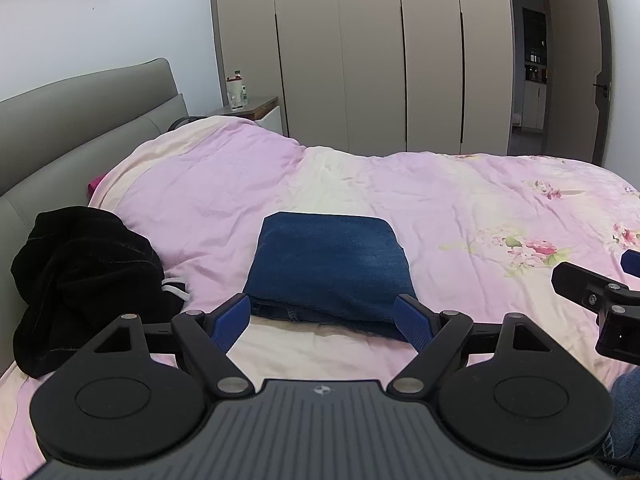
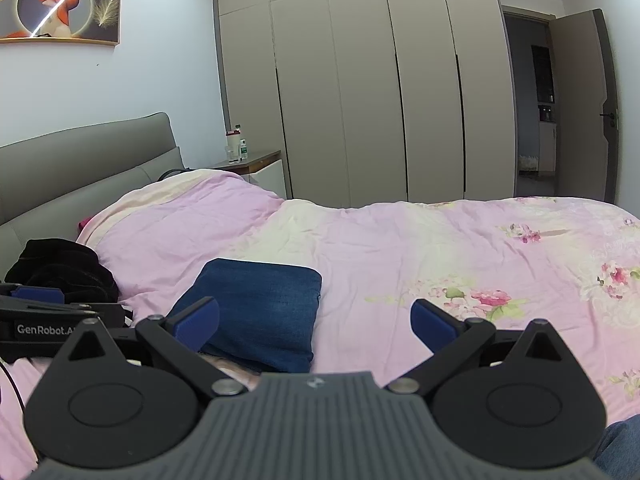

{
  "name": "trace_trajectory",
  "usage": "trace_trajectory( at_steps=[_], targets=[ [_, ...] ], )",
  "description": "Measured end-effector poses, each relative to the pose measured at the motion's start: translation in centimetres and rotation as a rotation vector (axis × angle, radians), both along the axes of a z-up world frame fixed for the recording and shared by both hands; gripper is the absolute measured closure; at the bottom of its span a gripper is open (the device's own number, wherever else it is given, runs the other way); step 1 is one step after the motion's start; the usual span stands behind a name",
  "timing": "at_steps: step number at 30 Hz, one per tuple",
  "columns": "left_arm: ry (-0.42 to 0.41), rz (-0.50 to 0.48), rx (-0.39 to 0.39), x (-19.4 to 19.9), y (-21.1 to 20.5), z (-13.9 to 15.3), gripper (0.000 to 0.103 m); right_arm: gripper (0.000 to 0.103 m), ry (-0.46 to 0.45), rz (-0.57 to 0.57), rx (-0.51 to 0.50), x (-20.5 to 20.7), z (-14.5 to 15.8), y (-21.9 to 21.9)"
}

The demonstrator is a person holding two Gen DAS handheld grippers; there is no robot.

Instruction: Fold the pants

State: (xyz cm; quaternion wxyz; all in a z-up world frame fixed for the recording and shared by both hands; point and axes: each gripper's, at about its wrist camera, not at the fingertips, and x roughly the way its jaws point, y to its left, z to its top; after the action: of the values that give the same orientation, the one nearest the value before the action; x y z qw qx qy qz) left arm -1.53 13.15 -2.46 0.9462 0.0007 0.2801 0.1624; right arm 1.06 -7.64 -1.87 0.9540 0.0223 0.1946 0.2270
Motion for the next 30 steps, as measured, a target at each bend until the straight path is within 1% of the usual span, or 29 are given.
trace_trajectory(
  at_steps=[30],
  targets=[
    [-0.001,-0.010,0.000,-0.01,-0.11,0.27,0.008,0.005,0.005,-0.004,0.001,-0.05,0.17,0.08]
  ],
)
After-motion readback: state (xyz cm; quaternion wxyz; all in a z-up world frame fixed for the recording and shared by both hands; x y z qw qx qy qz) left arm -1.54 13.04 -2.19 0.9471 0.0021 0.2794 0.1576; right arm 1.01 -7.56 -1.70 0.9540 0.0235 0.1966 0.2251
